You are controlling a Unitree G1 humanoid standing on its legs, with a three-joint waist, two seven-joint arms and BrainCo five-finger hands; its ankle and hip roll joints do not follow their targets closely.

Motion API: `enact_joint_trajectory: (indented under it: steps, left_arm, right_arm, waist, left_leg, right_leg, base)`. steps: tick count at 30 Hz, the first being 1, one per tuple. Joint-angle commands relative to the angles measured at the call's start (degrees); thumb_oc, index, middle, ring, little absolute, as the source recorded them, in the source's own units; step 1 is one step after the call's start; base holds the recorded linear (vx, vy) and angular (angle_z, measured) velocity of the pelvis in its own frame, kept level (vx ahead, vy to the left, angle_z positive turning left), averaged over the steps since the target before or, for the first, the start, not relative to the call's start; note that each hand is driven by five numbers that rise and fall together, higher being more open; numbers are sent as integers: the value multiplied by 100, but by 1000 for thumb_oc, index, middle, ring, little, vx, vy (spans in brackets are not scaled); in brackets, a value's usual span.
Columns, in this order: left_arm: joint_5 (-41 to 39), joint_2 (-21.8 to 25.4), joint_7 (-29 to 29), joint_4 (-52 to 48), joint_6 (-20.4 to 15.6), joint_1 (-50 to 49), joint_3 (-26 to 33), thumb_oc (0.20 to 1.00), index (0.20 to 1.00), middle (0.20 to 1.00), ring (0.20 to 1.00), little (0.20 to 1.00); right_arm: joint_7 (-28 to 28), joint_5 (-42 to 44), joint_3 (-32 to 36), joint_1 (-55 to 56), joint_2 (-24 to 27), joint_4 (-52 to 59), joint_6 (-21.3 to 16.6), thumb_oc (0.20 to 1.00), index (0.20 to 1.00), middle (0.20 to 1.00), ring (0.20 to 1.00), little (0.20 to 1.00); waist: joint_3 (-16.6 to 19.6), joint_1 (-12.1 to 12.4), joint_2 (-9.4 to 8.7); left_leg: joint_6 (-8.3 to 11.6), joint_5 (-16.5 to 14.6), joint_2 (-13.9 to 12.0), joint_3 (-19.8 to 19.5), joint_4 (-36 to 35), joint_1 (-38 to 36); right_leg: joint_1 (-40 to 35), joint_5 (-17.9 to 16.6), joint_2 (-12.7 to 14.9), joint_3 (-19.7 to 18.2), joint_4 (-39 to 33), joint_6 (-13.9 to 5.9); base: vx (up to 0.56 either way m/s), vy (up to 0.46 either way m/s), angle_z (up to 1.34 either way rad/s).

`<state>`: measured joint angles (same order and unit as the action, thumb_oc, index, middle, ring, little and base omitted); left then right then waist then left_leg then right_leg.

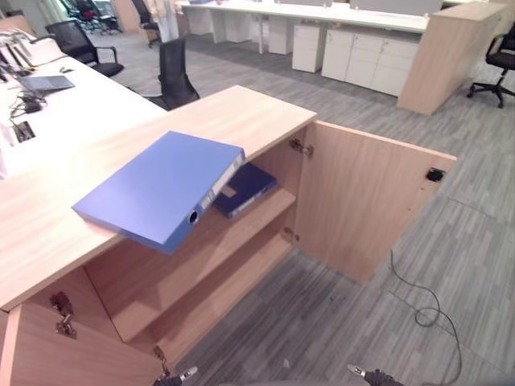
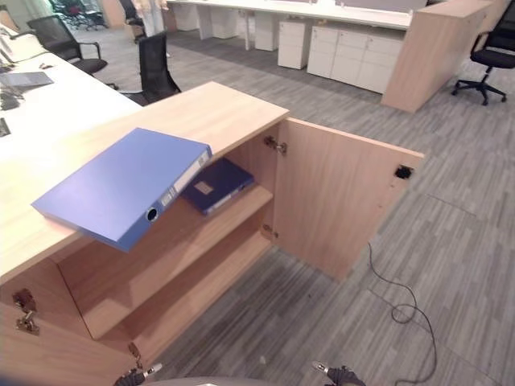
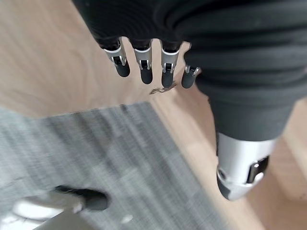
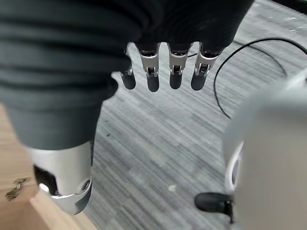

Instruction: Put the empty folder in the office cabinet

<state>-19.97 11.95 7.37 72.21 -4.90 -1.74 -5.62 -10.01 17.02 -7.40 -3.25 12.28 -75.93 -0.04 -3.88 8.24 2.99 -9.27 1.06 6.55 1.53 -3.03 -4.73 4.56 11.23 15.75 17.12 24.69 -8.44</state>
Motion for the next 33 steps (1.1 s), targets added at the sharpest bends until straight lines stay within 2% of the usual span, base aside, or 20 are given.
enact_joint_trajectory:
  steps: [1, 2, 3, 4, 8, 12, 15, 20, 23, 26, 28, 31, 33]
  left_arm:
    - [-54, 78, 48, -7, -120, 98, 110, 1000, 1000, 1000, 1000, 1000]
    - [-66, 74, 57, -12, -141, 102, 100, 1000, 1000, 1000, 1000, 1000]
    - [-66, 75, 57, -12, -141, 103, 101, 1000, 1000, 1000, 1000, 1000]
    - [-81, 82, 87, -33, -170, 131, 81, 1000, 1000, 1000, 1000, 1000]
    - [-39, 105, 69, -85, -191, 212, -38, 1000, 1000, 1000, 1000, 1000]
    - [16, 114, 26, -43, -177, 162, -3, 1000, 1000, 1000, 1000, 1000]
    - [57, 102, 27, 63, -138, 55, 137, 1000, 1000, 1000, 1000, 1000]
    - [103, 106, 31, 61, -124, 15, 162, 1000, 1000, 1000, 1000, 1000]
    - [103, 106, 31, 61, -124, 15, 163, 1000, 1000, 1000, 1000, 1000]
    - [101, 149, 64, -18, -145, 71, 106, 1000, 1000, 1000, 1000, 1000]
    - [-215, 172, 45, -491, -304, 299, -132, 1000, 1000, 1000, 1000, 1000]
    - [-492, 123, 17, -747, -366, 399, -195, 1000, 1000, 1000, 1000, 1000]
    - [-581, 91, 28, -822, -381, 460, -236, 1000, 1000, 1000, 1000, 1000]
  right_arm:
    - [-149, 147, 110, -143, 71, 122, -138, 1000, 1000, 1000, 1000, 1000]
    - [-179, 185, 132, -132, 55, 101, -166, 1000, 1000, 1000, 1000, 1000]
    - [-179, 185, 131, -134, 55, 100, -166, 1000, 1000, 1000, 1000, 1000]
    - [-229, 271, 186, -91, 37, 72, -197, 1000, 1000, 1000, 1000, 1000]
    - [-225, 427, 242, -45, 31, 32, -202, 1000, 1000, 1000, 1000, 1000]
    - [-167, 440, 180, -9, 40, 1, -216, 1000, 1000, 1000, 1000, 1000]
    - [-113, 371, 94, 41, 22, -12, -222, 1000, 1000, 1000, 1000, 1000]
    - [-84, 296, 23, 70, 33, 2, -224, 1000, 1000, 1000, 1000, 1000]
    - [-84, 296, 23, 71, 33, 1, -225, 1000, 1000, 1000, 1000, 1000]
    - [-77, 205, -36, 114, 80, -5, -227, 1000, 1000, 1000, 1000, 1000]
    - [-129, 49, -177, 20, 192, 58, -292, 1000, 1000, 1000, 1000, 1000]
    - [-180, 5, -193, -70, 291, 113, -331, 1000, 1000, 1000, 1000, 1000]
    - [-192, -3, -159, -118, 332, 115, -317, 1000, 1000, 1000, 1000, 1000]
  waist:
    - [-544, 1, -177]
    - [-554, -48, -229]
    - [-544, -58, -231]
    - [-576, -114, -323]
    - [-565, -311, -458]
    - [-425, -358, -569]
    - [-217, -287, -657]
    - [-132, -258, -703]
    - [-134, -261, -701]
    - [-134, -243, -754]
    - [-312, -133, -819]
    - [-407, -91, -781]
    - [-453, -129, -791]
  left_leg:
    - [555, -304, -8, -501, 475, 220]
    - [579, -371, 19, -619, 532, 169]
    - [578, -362, 22, -629, 533, 184]
    - [608, -475, 90, -911, 691, 125]
    - [561, -572, 236, -1493, 848, 57]
    - [580, -622, 247, -1709, 693, -91]
    - [656, -679, 110, -1753, 543, -244]
    - [775, -661, -104, -1818, 323, -383]
    - [776, -658, -107, -1822, 315, -390]
    - [998, -617, -361, -2016, 220, -371]
    - [1413, -480, -834, -2293, 289, -120]
    - [1509, -380, -962, -2315, 244, -21]
    - [1499, -313, -927, -2212, 313, 177]
  right_leg:
    - [-106, -1326, -540, 23, -1344, 165]
    - [-72, -1359, -665, -80, -1582, 147]
    - [-69, -1372, -664, -69, -1599, 147]
    - [-39, -1415, -844, -378, -1819, 111]
    - [207, -1598, -1104, -1029, -1998, 72]
    - [34, -1693, -1193, -1239, -2280, 118]
    - [-251, -1612, -1323, -1223, -2593, 196]
    - [-415, -1506, -1406, -1093, -2718, 239]
    - [-419, -1504, -1407, -1089, -2719, 240]
    - [-486, -1251, -1459, -822, -2651, 330]
    - [-519, -907, -1525, -230, -2493, 461]
    - [-561, -787, -1535, 33, -2460, 509]
    - [-545, -764, -1453, 177, -2443, 503]
  base:
    - [140, -110, 65]
    - [115, -86, 81]
    - [155, -101, 88]
    - [152, -98, 76]
    - [131, -82, 105]
    - [121, -85, 75]
    - [203, -143, 8]
    - [106, -118, 8]
    - [29, -56, 7]
    - [108, -288, 37]
    - [97, -645, 70]
    - [10, -236, 158]
    - [-33, -50, 59]
